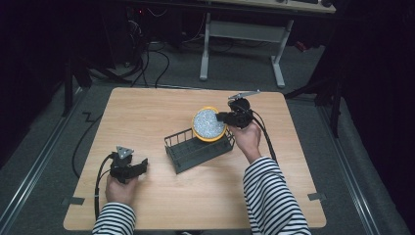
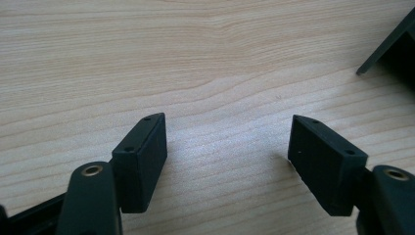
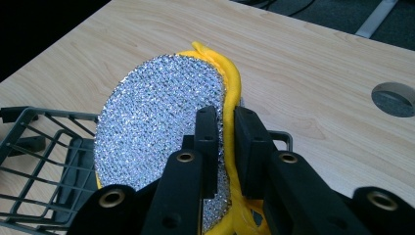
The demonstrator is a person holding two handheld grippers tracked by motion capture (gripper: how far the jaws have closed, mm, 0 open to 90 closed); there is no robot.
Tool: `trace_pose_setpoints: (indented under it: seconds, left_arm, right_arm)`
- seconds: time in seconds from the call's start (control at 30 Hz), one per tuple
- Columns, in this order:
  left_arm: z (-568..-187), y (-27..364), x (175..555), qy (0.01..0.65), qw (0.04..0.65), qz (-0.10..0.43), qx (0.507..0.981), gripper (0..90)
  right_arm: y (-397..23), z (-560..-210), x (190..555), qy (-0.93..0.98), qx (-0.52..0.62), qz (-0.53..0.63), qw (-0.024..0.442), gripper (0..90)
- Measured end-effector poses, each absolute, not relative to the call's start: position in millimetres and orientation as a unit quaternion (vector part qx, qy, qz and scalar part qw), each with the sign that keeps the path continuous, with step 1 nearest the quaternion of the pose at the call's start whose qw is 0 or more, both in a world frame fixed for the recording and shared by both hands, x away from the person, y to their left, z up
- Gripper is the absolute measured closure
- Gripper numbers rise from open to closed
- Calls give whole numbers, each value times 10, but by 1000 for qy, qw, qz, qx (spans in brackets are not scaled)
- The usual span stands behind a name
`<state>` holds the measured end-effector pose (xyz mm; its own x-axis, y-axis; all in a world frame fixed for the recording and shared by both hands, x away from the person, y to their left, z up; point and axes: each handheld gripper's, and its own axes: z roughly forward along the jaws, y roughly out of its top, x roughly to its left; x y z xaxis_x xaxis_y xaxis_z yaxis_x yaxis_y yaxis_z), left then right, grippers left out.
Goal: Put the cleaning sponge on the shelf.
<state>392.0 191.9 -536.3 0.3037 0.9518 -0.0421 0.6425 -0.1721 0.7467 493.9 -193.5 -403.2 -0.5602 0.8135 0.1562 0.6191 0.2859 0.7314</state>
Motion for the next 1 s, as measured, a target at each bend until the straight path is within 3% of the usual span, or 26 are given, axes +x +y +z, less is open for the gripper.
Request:
trace_pose_setpoints:
  seconds: [1.0]
  left_arm:
    - [-5363,1892,3919,541,334,232,737,313]
  right_arm:
    - [-1943,-4234,4886,816,446,344,132,810]
